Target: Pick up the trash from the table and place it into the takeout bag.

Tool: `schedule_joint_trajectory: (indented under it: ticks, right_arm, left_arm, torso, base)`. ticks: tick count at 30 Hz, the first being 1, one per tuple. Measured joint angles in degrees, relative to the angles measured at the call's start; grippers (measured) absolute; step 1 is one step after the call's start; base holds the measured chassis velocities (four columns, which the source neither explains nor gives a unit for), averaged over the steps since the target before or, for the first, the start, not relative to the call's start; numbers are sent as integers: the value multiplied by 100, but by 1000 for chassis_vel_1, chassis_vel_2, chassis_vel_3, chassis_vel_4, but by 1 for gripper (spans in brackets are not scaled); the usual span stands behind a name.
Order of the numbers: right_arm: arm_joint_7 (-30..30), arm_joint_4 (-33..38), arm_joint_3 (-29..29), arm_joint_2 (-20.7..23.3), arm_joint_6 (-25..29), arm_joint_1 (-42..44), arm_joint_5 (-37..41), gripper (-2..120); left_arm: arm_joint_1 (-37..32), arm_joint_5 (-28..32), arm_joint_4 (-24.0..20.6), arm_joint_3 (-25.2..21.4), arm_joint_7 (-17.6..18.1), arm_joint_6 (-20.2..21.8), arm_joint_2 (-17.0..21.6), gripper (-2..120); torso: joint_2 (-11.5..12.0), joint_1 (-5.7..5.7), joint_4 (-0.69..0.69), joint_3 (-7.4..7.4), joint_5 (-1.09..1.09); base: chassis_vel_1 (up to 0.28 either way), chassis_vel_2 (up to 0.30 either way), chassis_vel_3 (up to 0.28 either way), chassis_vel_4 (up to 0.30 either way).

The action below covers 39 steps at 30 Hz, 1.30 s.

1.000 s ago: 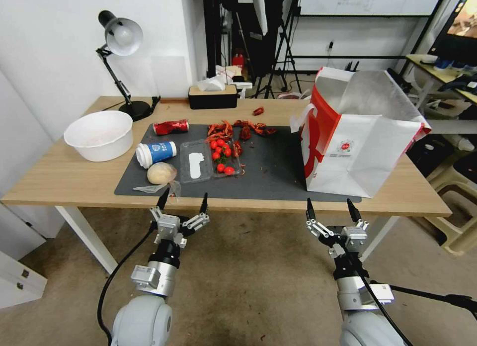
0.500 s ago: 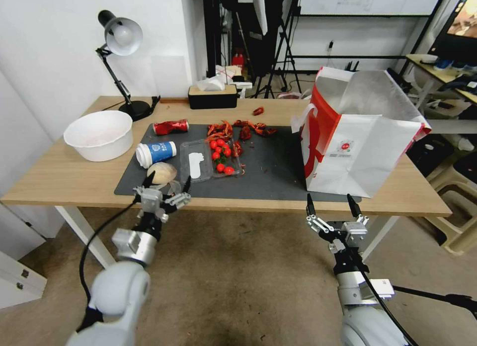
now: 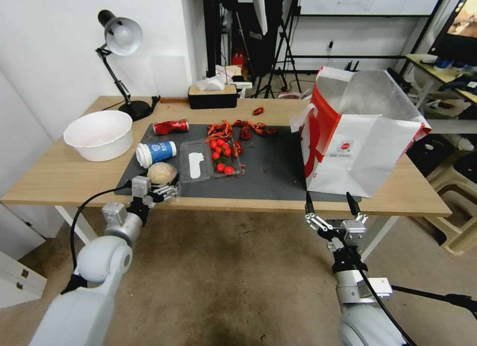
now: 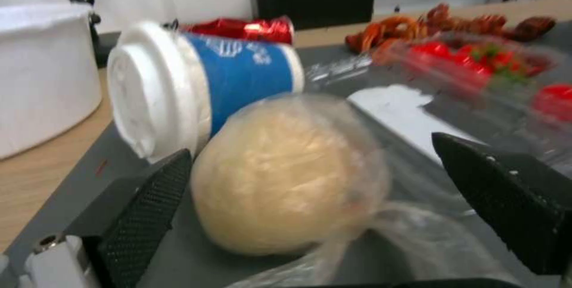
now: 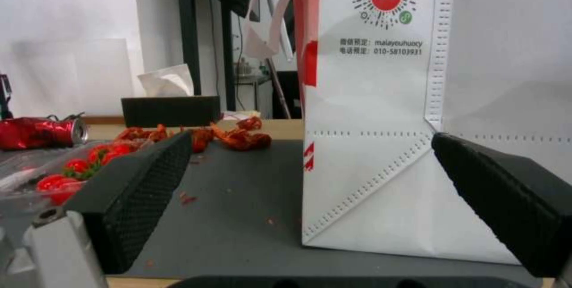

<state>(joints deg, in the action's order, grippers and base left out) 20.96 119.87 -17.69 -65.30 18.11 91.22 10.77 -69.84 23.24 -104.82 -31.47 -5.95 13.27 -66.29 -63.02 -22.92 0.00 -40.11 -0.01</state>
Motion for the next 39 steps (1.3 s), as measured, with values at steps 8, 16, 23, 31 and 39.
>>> schedule_joint_trajectory:
  ticks: [8,16,23,31,39]
  right_arm:
    - [5,-56,-1,-44,6,-5,-42,100]
    - [9,-77,-4,-62,21,-6,-67,100]
    - [16,-92,-7,-70,36,-2,-94,100]
    - [20,-96,-13,-86,45,9,-94,100]
    - [24,-107,-23,-113,57,26,-99,100]
  left_arm:
    - [222,145,244,81,42,220,139,85]
    - [263,150,286,97,42,223,150,57]
    - [255,85,346,98,-117,125,218,30]
    - [288,260,378,55,-692,-496,397,6]
    - [551,1168,403,151,-1984,-1501,805,5]
  torso:
    - [0,0,0,0,0]
    - [0,0,0,0,1]
    - [-1,0,0,1,0]
    - [-1,0,0,1,0]
    - [-1,0,1,1,0]
  base:
    - [0,0,0,0]
    - [0,0,0,0]
    - [0,0,0,0]
    - [0,0,0,0]
    - [0,0,0,0]
